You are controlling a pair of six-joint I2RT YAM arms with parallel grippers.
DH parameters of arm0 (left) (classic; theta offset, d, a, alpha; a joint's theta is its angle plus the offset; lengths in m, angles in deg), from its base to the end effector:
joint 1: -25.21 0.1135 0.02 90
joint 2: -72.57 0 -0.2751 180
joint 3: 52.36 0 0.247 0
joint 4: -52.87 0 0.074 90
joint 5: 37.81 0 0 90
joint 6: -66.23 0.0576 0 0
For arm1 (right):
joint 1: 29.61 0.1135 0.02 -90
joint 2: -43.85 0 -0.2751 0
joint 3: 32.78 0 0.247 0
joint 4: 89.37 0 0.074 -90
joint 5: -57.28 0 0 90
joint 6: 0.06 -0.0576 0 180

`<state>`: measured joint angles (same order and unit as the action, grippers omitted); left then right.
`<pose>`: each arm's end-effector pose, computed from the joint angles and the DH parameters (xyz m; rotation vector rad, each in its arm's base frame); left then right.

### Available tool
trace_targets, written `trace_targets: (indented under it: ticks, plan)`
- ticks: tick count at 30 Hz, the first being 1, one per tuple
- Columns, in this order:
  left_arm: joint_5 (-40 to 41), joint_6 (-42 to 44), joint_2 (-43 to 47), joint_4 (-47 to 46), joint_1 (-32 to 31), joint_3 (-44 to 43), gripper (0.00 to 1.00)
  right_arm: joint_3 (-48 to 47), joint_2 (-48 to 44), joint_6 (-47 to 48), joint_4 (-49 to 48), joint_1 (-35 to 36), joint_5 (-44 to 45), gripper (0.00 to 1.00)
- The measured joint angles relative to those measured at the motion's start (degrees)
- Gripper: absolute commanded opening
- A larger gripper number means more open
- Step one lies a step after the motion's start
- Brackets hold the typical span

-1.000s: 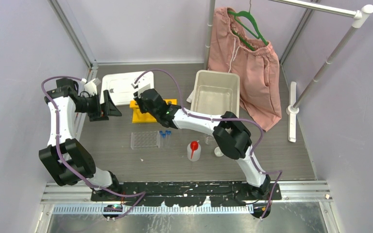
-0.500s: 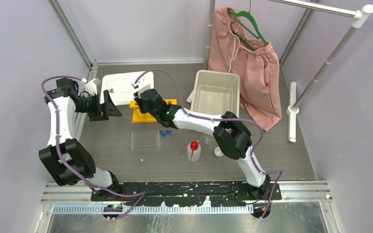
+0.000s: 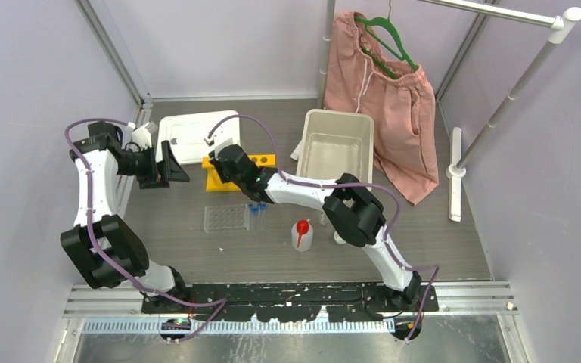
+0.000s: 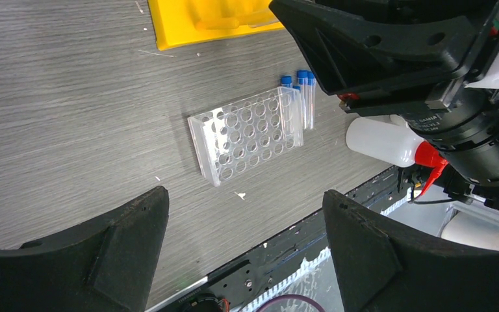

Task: Organize the chemistry lab equipment

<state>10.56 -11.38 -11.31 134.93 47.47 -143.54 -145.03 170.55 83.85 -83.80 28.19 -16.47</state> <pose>0.2611 0.0655 0.3055 -0.0904 2.5598 -0.8264 0.3041 0.4527 0.2282 -0.6665 1.8166 0.4798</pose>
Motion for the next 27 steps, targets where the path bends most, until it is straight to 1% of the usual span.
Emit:
trace_targets:
  ticks: [9, 11, 12, 15, 16, 21, 23, 25, 27]
  plan:
    - [0.0, 0.1, 0.0, 0.0, 0.0, 0.0, 0.88, 0.1, 0.7, 0.0, -0.1, 0.0, 0.0, 0.01]
    - [0.0, 0.2, 0.0, 0.0, 0.0, 0.0, 0.88, 0.2, 0.9, -0.1, -0.2, 0.0, -0.1, 0.02]
    - [0.0, 0.2, 0.0, 0.1, 0.0, 0.0, 0.88, 0.5, 0.9, -0.1, -0.4, 0.0, -0.1, 0.05]
    - [0.0, 0.3, 0.0, 0.1, 0.0, 0.0, 0.88, 1.7, 0.9, -0.3, -0.9, 0.2, -0.1, 0.28]
    - [0.0, 0.3, 0.0, 0.1, 0.0, 0.0, 0.88, 2.2, 0.9, -0.2, -1.2, 0.2, -0.1, 0.32]
    - [0.0, 0.3, 0.0, 0.2, 0.0, 0.0, 0.88, 4.2, 0.9, -0.1, -0.6, 0.8, 0.0, 0.49]
    - [0.0, 0.2, 0.0, 0.2, 0.0, 0.0, 0.88, 4.2, 0.9, -0.2, -0.2, 1.3, 0.2, 0.55]
    - [0.0, 0.2, -0.1, 0.3, 0.0, 0.0, 0.88, 4.2, 0.6, -0.2, 0.5, 1.8, 0.7, 0.59]
    - [0.0, 0.2, -0.2, 0.6, 0.0, -0.2, 0.88, 4.2, -0.1, -0.7, 2.0, 2.3, 1.9, 0.61]
